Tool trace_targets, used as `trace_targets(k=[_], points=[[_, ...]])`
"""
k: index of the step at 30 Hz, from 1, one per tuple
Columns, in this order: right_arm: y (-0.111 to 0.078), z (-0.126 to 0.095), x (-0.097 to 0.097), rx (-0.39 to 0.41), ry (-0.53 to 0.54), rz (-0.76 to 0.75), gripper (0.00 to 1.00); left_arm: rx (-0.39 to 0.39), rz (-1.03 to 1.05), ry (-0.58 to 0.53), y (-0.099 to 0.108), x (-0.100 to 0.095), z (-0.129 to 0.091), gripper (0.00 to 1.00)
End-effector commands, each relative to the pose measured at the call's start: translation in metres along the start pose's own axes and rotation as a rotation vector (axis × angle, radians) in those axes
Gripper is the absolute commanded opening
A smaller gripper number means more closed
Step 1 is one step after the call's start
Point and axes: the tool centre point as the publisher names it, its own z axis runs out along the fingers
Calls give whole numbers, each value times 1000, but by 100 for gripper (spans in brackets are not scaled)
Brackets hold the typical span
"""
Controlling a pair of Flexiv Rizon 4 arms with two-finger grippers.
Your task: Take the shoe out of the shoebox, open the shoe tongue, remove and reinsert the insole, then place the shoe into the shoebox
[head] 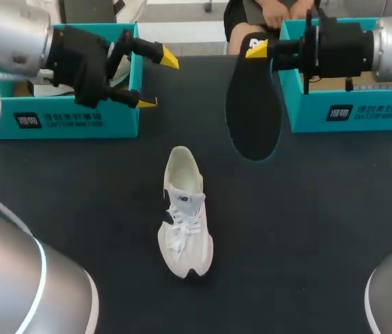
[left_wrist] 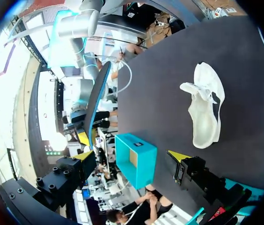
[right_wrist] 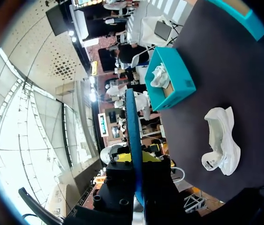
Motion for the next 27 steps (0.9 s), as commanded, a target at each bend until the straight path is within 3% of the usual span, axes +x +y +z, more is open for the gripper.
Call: trace_targets(k=[1,15,27], points=[[9,22,-1,2,3,7,0,-17,16,-261,-9,4,7,100],[15,59,-7,37,20,41,0,6,16,-379,-21,-7,22,100],[17,87,-11,68,52,67,0,39,41,-448,-33,-22,52,100]])
